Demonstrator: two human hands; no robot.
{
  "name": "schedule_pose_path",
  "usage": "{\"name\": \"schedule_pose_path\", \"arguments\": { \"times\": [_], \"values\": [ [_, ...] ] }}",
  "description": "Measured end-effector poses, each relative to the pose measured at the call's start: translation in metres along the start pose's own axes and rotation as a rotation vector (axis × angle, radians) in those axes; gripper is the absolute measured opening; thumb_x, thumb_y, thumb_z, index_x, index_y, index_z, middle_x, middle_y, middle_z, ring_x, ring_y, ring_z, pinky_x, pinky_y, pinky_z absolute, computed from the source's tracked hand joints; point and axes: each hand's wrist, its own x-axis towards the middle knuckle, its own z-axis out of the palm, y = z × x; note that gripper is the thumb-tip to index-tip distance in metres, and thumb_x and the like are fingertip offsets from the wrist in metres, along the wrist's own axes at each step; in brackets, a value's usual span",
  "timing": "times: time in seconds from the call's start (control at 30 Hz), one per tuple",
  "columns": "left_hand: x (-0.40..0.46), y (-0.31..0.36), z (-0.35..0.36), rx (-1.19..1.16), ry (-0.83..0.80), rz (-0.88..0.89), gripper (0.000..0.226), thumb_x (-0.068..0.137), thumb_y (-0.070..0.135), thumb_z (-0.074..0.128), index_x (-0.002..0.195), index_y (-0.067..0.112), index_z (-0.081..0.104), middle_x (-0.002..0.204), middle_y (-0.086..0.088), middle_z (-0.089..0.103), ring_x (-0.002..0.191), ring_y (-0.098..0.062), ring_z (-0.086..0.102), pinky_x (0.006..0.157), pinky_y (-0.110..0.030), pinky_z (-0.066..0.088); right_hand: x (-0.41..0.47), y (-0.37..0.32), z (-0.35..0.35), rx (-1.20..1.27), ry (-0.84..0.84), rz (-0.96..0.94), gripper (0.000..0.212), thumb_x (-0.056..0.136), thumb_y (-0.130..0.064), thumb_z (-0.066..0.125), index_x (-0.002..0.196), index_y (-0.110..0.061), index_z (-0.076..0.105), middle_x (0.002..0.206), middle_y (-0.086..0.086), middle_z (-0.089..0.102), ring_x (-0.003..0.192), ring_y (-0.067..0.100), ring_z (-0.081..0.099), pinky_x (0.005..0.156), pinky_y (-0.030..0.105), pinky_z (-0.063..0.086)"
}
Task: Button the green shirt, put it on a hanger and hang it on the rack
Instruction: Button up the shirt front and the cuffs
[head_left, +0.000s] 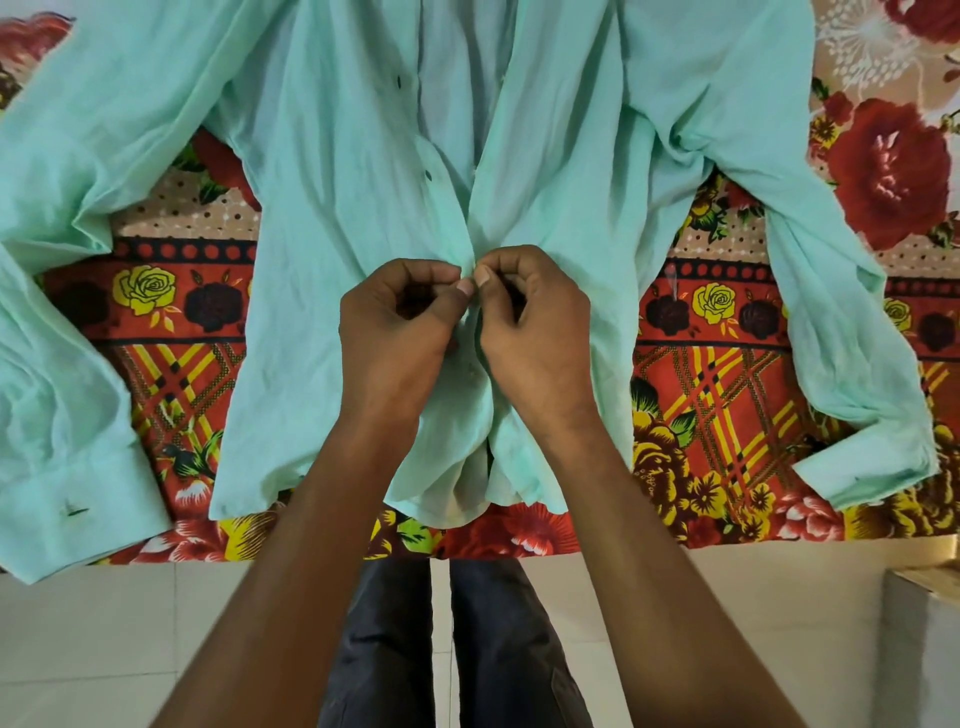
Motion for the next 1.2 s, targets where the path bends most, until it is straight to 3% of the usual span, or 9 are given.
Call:
{"name": "schedule_pose_path", "arguments": {
  "times": [0.17, 0.37, 0.6, 0.7, 0.83, 1.0, 1.13, 1.2],
  "values": [
    [-0.002, -0.009, 0.003, 0.146, 0.066, 0.197, 0.007, 0.087, 0.012, 0.077, 0.094, 0.012, 0.076, 0.085, 0.001, 0.076, 0.079, -0.009, 0.072, 0.074, -0.023, 0.057, 0.002, -0.001, -0.003, -0.019, -0.056, -0.014, 0.006, 0.095, -0.009, 0.067, 0.096, -0.009, 0.073, 0.082, -0.013, 0.070, 0.088, 0.001, 0.067, 0.076, 0.008, 0.051],
    [-0.001, -0.007, 0.006, 0.125, 0.040, 0.170, 0.010, 0.089, 0.008, 0.072, 0.096, 0.012, 0.078, 0.087, 0.000, 0.078, 0.082, -0.015, 0.076, 0.079, -0.028, 0.061, 0.003, 0.002, -0.005, -0.030, -0.076, -0.011, 0.006, 0.097, -0.010, 0.063, 0.097, -0.009, 0.069, 0.084, -0.004, 0.071, 0.080, 0.007, 0.067, 0.072, 0.014, 0.052],
    [0.001, -0.002, 0.003, 0.143, 0.020, 0.146, 0.008, 0.089, 0.009, 0.074, 0.095, 0.011, 0.078, 0.084, -0.001, 0.078, 0.078, -0.015, 0.076, 0.077, -0.027, 0.061, -0.002, 0.003, -0.002, -0.019, -0.013, -0.042, 0.008, 0.098, -0.010, 0.061, 0.099, -0.007, 0.068, 0.085, 0.000, 0.071, 0.079, 0.012, 0.068, 0.076, 0.034, 0.056],
    [0.003, 0.001, 0.002, 0.240, 0.011, 0.166, 0.009, 0.088, 0.013, 0.074, 0.096, 0.012, 0.078, 0.085, 0.004, 0.078, 0.079, -0.008, 0.076, 0.080, -0.026, 0.061, -0.004, 0.004, -0.003, 0.007, 0.008, -0.047, 0.007, 0.097, -0.009, 0.063, 0.099, -0.006, 0.070, 0.087, -0.002, 0.073, 0.082, 0.008, 0.070, 0.078, 0.031, 0.059],
    [0.004, 0.003, 0.002, 0.293, 0.033, 0.219, 0.007, 0.087, 0.015, 0.074, 0.093, 0.014, 0.077, 0.084, 0.007, 0.076, 0.078, -0.005, 0.074, 0.078, -0.025, 0.061, -0.004, 0.003, -0.006, 0.083, -0.019, 0.027, 0.008, 0.095, -0.008, 0.068, 0.100, -0.009, 0.074, 0.088, -0.009, 0.074, 0.084, 0.002, 0.072, 0.079, 0.017, 0.057],
    [0.006, -0.002, 0.002, 0.271, 0.002, 0.204, 0.005, 0.088, 0.016, 0.076, 0.092, 0.014, 0.076, 0.082, 0.004, 0.076, 0.077, -0.010, 0.075, 0.077, -0.028, 0.062, 0.003, 0.008, -0.010, 0.147, -0.074, 0.099, 0.009, 0.096, -0.013, 0.070, 0.099, -0.009, 0.077, 0.088, -0.005, 0.077, 0.085, 0.008, 0.074, 0.085, 0.032, 0.061],
    [0.008, -0.006, 0.001, 0.218, 0.000, 0.166, 0.003, 0.091, 0.010, 0.073, 0.090, 0.010, 0.076, 0.078, -0.001, 0.076, 0.071, -0.014, 0.074, 0.074, -0.028, 0.061, 0.003, 0.009, -0.006, 0.000, -0.040, 0.025, 0.008, 0.096, -0.014, 0.068, 0.097, -0.010, 0.075, 0.088, -0.005, 0.076, 0.083, 0.005, 0.070, 0.080, 0.023, 0.057],
    [0.008, -0.004, 0.002, 0.180, 0.010, 0.116, 0.005, 0.091, 0.006, 0.072, 0.089, 0.009, 0.076, 0.078, -0.004, 0.076, 0.071, -0.016, 0.074, 0.074, -0.029, 0.061, 0.001, 0.008, -0.003, -0.033, 0.003, 0.011, 0.007, 0.096, -0.013, 0.067, 0.096, -0.010, 0.073, 0.086, -0.004, 0.075, 0.081, 0.006, 0.070, 0.078, 0.025, 0.057]
  ]
}}
